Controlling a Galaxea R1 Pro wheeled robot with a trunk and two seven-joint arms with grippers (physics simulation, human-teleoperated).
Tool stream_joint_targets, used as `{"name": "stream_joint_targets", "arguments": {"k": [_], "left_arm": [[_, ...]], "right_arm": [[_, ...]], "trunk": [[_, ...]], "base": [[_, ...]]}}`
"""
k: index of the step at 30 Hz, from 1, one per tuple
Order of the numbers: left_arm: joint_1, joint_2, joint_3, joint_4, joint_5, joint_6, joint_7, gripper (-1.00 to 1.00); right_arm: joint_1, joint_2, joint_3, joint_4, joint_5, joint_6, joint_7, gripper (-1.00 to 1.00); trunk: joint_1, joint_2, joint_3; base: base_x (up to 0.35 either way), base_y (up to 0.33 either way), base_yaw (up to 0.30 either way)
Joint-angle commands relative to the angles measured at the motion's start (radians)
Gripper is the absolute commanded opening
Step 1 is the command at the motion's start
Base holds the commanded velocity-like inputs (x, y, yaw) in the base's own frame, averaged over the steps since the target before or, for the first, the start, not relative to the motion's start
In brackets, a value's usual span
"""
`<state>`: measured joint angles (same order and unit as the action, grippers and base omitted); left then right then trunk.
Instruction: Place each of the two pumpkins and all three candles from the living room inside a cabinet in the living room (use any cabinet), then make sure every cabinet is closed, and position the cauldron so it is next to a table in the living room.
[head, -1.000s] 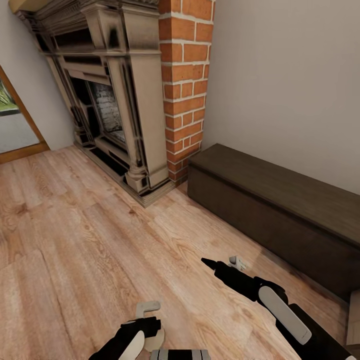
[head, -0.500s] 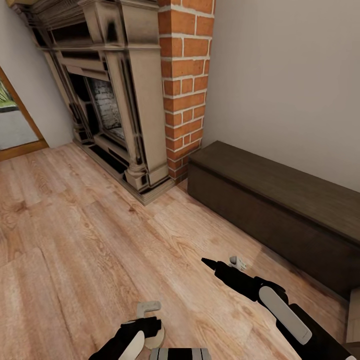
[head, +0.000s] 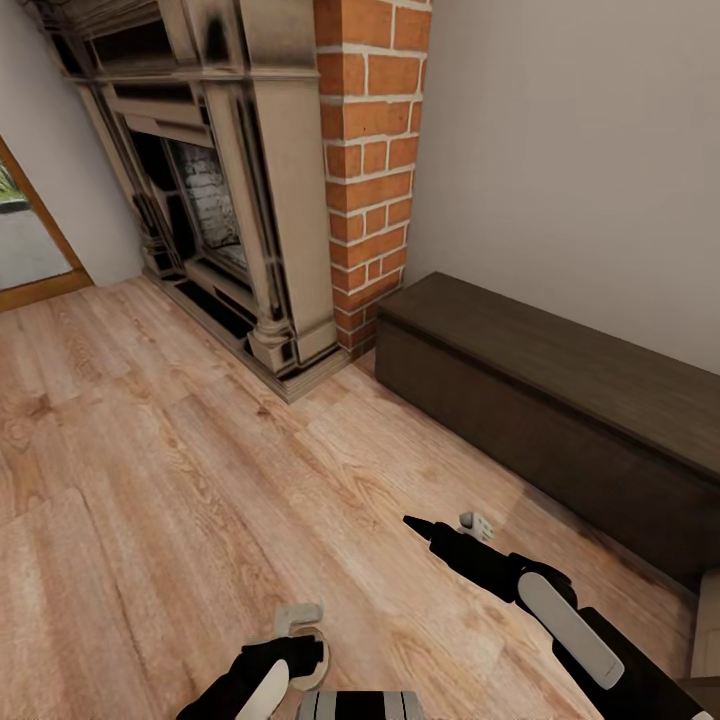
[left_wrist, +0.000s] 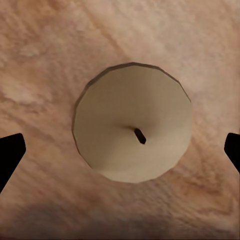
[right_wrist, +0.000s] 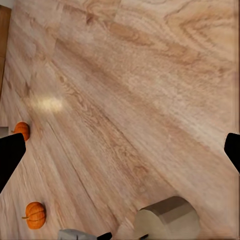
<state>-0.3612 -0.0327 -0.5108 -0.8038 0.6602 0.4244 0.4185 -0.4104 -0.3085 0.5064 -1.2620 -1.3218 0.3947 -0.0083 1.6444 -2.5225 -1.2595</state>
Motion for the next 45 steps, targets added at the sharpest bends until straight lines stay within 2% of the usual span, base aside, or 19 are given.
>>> {"name": "stream_joint_targets", "arguments": {"k": [1, 22, 45], "left_arm": [[-0.001, 0.001, -0.003, -0.002, 0.010, 0.002, 0.009, 1.00], [-0.001, 0.001, -0.003, -0.002, 0.010, 0.004, 0.010, 1.00], [-0.001, 0.002, -0.003, -0.002, 0.009, 0.002, 0.010, 1.00]], "right_arm": [[-0.001, -0.001, 0.001, 0.000, -0.005, 0.001, -0.001, 1.00], [-0.001, -0.001, 0.001, -0.001, -0.005, 0.001, -0.002, 1.00], [-0.001, -0.001, 0.001, -0.002, -0.005, 0.001, -0.002, 1.00]], "trunk": [[0.000, 0.000, -0.001], [0.000, 0.000, 0.012], [0.000, 0.000, 0.013]], "base": [[0.000, 0.000, 0.000], [0.000, 0.000, -0.066], [-0.031, 0.000, -0.003]]}}
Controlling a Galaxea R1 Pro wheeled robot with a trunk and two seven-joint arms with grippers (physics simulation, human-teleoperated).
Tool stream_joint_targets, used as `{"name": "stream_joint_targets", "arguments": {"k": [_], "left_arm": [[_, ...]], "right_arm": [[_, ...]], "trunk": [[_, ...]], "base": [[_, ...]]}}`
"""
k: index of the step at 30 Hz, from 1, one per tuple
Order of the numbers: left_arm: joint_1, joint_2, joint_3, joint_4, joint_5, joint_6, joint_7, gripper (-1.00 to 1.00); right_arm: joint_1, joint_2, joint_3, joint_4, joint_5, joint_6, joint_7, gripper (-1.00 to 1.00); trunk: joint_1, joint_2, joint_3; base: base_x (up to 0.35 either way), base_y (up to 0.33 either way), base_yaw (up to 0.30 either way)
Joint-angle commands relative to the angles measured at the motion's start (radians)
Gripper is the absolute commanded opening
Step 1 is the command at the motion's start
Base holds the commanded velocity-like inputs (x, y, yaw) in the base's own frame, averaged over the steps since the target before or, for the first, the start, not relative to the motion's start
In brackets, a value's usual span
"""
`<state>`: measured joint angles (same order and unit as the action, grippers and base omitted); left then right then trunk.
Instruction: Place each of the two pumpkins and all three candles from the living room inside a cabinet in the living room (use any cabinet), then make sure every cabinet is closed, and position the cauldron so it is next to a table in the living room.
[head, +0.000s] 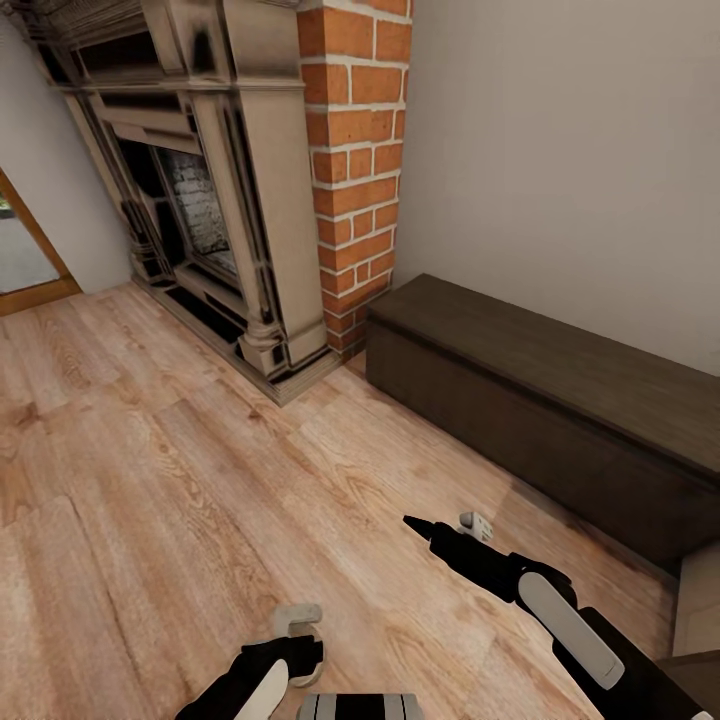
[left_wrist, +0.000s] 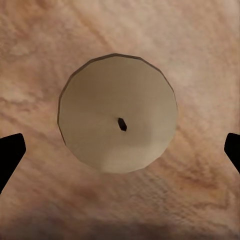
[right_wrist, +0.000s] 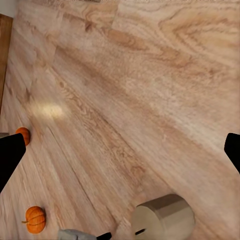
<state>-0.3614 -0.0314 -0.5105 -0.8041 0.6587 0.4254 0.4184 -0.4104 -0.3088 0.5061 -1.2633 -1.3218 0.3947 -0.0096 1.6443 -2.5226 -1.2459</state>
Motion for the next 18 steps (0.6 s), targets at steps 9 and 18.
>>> {"name": "stream_joint_targets", "arguments": {"k": [9, 18], "left_arm": [[-0.001, 0.009, -0.001, -0.058, 0.010, 0.006, 0.010, 1.00], [-0.056, 0.014, 0.064, -0.060, 0.016, 0.066, 0.010, 1.00]], "right_arm": [[-0.001, -0.001, 0.001, -0.001, -0.005, 0.001, -0.001, 1.00], [-0.001, 0.000, 0.002, -0.002, -0.005, 0.001, -0.002, 1.00]], "trunk": [[0.000, 0.000, -0.001], [0.000, 0.000, -0.001]], "base": [[0.019, 0.009, 0.000], [0.000, 0.000, 0.000]]}}
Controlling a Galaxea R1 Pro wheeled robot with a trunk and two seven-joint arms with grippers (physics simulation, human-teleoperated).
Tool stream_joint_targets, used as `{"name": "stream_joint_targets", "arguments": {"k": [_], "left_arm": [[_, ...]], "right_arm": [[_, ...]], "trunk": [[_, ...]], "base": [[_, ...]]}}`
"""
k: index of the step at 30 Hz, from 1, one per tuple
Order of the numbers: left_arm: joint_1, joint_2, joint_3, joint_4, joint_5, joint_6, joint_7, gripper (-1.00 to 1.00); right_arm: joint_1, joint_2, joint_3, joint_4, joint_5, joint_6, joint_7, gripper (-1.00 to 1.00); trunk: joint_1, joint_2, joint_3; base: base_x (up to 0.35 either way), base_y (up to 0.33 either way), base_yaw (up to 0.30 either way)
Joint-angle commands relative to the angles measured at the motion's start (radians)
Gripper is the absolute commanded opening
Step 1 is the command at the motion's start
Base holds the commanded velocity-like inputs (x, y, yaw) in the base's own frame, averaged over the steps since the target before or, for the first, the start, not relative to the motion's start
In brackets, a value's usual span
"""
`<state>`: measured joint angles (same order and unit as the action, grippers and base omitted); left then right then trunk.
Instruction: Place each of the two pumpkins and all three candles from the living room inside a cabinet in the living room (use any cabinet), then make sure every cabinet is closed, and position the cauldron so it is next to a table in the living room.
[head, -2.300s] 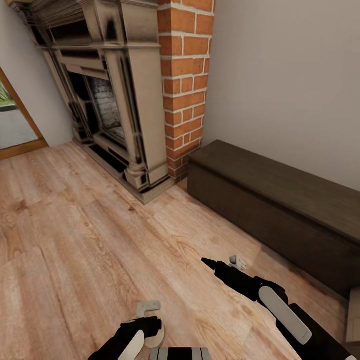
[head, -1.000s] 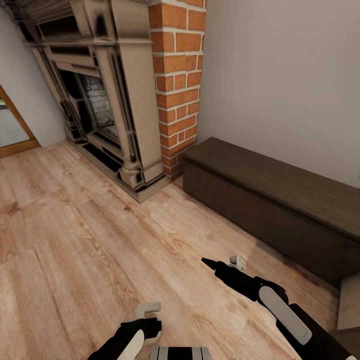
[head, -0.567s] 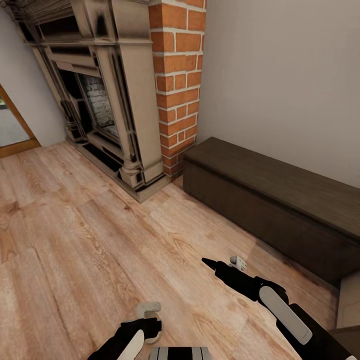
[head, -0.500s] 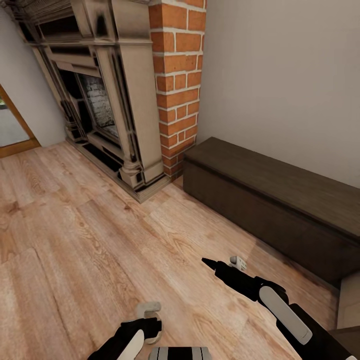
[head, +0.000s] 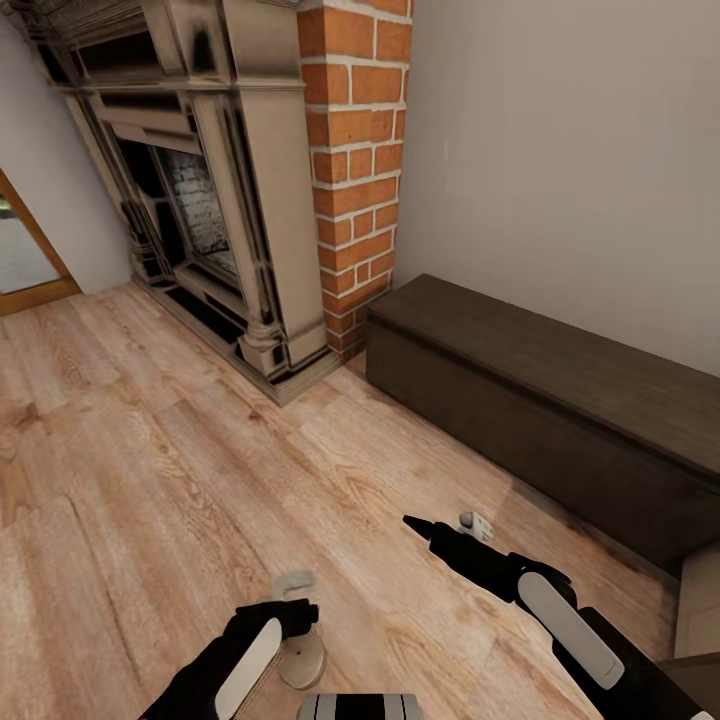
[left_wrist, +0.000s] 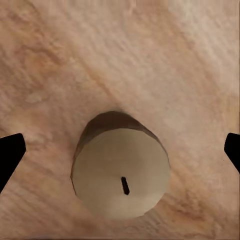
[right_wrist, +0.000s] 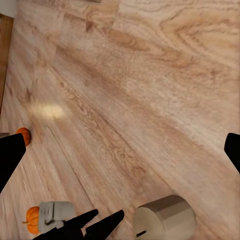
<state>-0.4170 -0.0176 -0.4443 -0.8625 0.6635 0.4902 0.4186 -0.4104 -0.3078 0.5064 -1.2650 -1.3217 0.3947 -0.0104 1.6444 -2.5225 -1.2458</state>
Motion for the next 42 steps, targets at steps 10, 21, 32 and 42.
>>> {"name": "stream_joint_targets", "arguments": {"k": [10, 21, 32, 42], "left_arm": [[-0.095, -0.002, 0.015, 0.185, 0.001, 0.024, -0.061, 1.00], [-0.100, -0.002, 0.016, 0.206, 0.005, 0.016, -0.078, 1.00], [-0.099, -0.003, 0.016, 0.206, 0.007, 0.015, -0.078, 1.00], [-0.098, -0.009, 0.016, 0.206, 0.007, 0.013, -0.080, 1.00]], "right_arm": [[-0.001, -0.002, 0.002, -0.001, -0.005, 0.001, -0.002, 1.00], [-0.001, -0.002, 0.003, -0.002, -0.005, 0.002, 0.000, 1.00], [-0.001, -0.002, 0.003, -0.054, -0.006, 0.004, -0.002, 1.00], [-0.001, -0.002, 0.004, -0.169, -0.006, 0.026, -0.003, 1.00]], "trunk": [[0.000, 0.000, -0.001], [0.000, 0.000, -0.001], [0.001, -0.001, -0.012], [0.006, -0.003, -0.051]], "base": [[0.000, 0.000, 0.000], [0.000, 0.000, 0.000], [0.000, 0.000, 0.000], [0.000, 0.000, 0.000]]}}
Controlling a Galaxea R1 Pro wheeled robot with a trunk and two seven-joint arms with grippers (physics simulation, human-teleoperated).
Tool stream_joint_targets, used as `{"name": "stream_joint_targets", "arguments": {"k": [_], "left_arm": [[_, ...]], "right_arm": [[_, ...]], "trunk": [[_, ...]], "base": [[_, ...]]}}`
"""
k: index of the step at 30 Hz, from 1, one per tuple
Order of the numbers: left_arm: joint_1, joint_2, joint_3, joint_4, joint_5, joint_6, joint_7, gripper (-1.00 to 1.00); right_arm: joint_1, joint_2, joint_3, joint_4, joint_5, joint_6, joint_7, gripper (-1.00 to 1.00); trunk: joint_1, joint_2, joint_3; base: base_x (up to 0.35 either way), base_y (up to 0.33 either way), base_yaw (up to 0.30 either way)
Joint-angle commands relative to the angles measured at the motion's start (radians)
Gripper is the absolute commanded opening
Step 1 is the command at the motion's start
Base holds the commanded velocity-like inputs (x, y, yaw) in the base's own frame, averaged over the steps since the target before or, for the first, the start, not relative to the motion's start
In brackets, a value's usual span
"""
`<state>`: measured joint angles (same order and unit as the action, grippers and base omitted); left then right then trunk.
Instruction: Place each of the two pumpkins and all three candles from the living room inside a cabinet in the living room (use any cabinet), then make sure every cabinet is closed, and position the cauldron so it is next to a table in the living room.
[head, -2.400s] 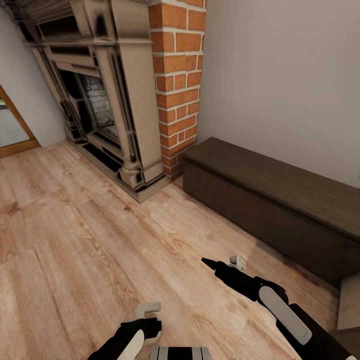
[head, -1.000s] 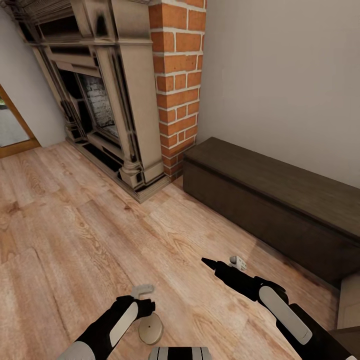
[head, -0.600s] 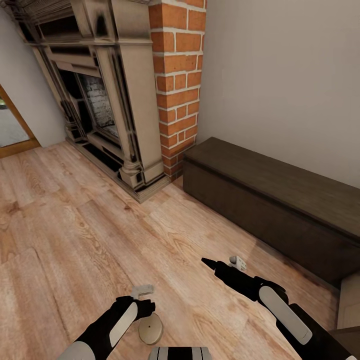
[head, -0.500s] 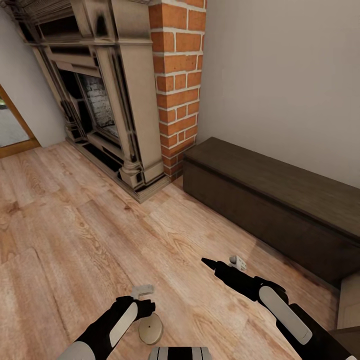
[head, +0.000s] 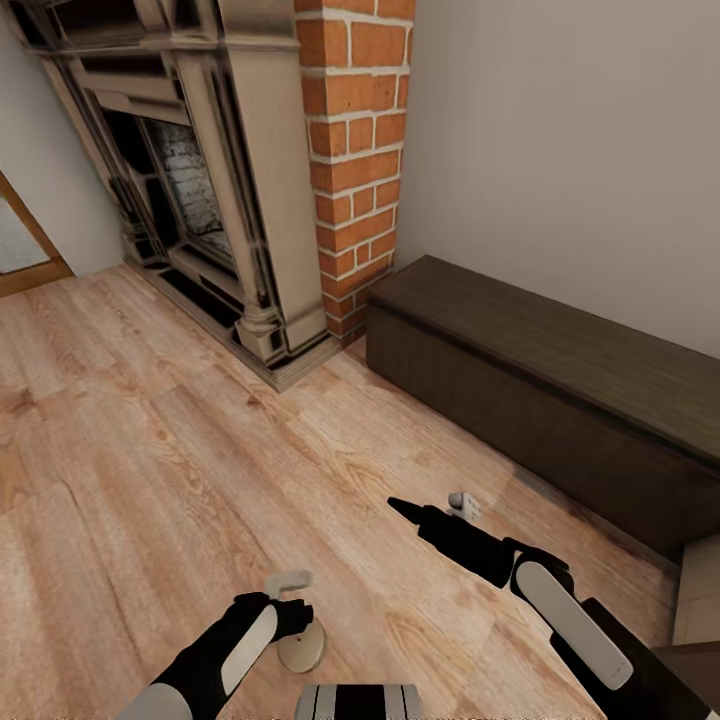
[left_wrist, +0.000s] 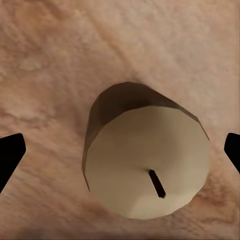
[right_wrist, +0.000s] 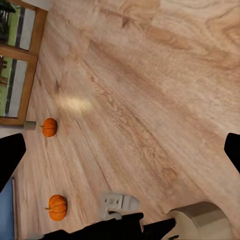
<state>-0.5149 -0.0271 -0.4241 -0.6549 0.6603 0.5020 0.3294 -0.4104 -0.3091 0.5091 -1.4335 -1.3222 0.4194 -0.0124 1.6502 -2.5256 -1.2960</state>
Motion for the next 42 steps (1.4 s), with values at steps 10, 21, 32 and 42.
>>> {"name": "stream_joint_targets", "arguments": {"k": [10, 21, 32, 42], "left_arm": [[-0.001, -0.009, -0.014, -0.002, 0.009, -0.038, 0.010, 1.00], [0.001, -0.021, -0.015, 0.000, 0.002, -0.049, 0.010, 1.00], [0.001, -0.028, -0.017, 0.000, 0.001, -0.078, 0.010, 1.00], [0.001, -0.030, -0.018, 0.001, 0.002, -0.080, 0.010, 1.00]], "right_arm": [[-0.001, -0.001, 0.002, -0.049, -0.005, 0.025, -0.002, 1.00], [-0.001, -0.001, 0.002, -0.048, -0.005, 0.025, -0.003, 1.00], [-0.001, -0.001, 0.002, -0.050, -0.005, 0.025, -0.003, 1.00], [-0.001, -0.001, 0.003, -0.048, -0.005, 0.025, -0.003, 1.00]], "trunk": [[0.003, -0.002, -0.032], [0.003, -0.002, -0.032], [0.007, -0.004, -0.059], [0.009, -0.005, -0.078]], "base": [[0.000, 0.000, 0.000], [0.000, 0.000, 0.000], [0.000, 0.000, 0.000], [0.000, 0.000, 0.000]]}}
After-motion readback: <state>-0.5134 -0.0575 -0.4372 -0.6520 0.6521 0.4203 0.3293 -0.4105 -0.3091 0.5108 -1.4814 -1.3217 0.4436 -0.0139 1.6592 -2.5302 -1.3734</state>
